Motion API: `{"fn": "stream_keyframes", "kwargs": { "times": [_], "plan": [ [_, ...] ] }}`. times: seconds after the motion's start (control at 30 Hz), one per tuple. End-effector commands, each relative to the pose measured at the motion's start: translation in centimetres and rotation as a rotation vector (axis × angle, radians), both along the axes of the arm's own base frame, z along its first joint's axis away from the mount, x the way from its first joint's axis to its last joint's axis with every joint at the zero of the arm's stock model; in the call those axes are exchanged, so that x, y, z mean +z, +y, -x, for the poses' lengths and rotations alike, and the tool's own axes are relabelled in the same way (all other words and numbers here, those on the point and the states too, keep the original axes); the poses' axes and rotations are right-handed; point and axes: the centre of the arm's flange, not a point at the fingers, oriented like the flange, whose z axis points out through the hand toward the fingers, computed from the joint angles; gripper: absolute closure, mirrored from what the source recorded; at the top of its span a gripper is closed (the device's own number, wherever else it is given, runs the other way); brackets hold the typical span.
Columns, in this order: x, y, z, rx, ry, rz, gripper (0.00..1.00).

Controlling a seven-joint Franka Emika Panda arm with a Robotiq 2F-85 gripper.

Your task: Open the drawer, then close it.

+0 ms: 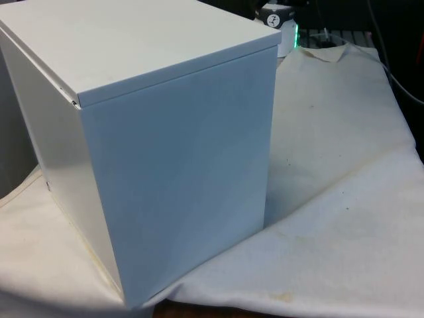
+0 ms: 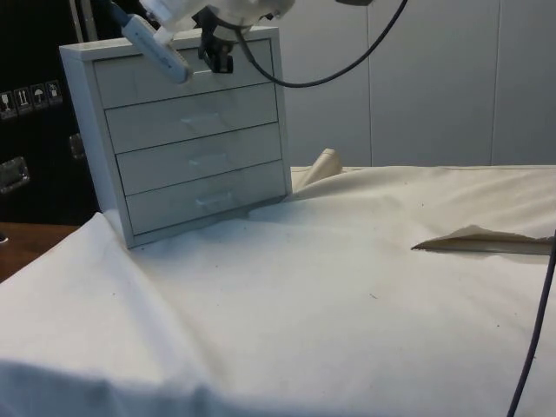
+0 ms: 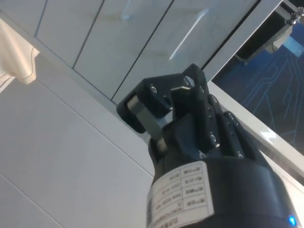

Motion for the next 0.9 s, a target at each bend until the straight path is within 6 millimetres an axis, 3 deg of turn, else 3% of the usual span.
{"fn": "stream_keyframes", "kwargs": {
  "times": [0.0,0.47,0.87],
  "plan": [
    [0.1,0.2,0.5,0.007,-0.007,0.005,1.00],
    [0.1,2.2,3.2,0.007,-0.034,-0.007,1.00],
    [0.1,2.4,3.6,-0.021,-0.081,-0.073,1.00]
  ]
}}
